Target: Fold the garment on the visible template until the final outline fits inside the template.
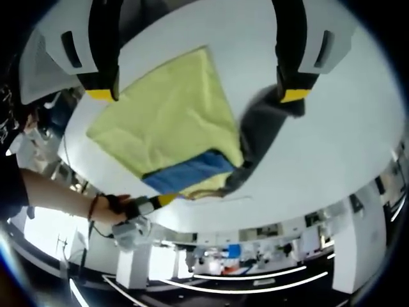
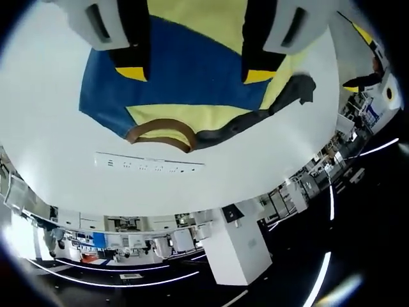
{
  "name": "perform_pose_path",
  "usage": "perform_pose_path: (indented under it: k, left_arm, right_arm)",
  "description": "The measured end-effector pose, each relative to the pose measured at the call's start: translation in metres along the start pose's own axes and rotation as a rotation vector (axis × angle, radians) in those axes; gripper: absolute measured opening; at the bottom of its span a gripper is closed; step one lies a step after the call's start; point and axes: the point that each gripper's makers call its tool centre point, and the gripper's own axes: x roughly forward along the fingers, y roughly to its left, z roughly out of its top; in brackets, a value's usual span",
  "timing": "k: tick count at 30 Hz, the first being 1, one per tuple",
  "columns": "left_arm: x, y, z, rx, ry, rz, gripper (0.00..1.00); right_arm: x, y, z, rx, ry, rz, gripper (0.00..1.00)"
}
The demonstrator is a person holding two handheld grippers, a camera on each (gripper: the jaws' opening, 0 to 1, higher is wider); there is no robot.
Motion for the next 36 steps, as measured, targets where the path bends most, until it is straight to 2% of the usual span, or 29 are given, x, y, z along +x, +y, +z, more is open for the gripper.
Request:
perform_pose_path:
  k: [8, 17, 21, 25, 36]
  left_arm:
    - [-0.001, 0.0, 0.003, 0.004, -0.01, 0.001, 0.99]
    - [-0.002, 0.0, -0.004, -0.004, 0.007, 0.005, 0.99]
    - [-0.003, 0.001, -0.002, -0.011, -0.007, 0.01, 0.99]
    - [-0.003, 0.001, -0.002, -0.004, 0.001, 0.011, 0.99]
    - [-0.003, 0.0, -0.002, -0.006, 0.001, 0.011, 0.99]
  right_arm:
    - [-0.013, -0.03, -0.01, 0.029, 0.017, -0.044, 0.55]
    - [-0.025, -0.062, -0.025, 0.026, 0.041, -0.104, 0.49]
    - [-0.03, -0.072, -0.031, 0.017, 0.051, -0.116, 0.45]
    - [-0.034, -0.078, -0.038, 0.045, 0.054, -0.122, 0.42]
    - [-0.041, -0.094, -0.054, 0.046, 0.086, -0.144, 0.29]
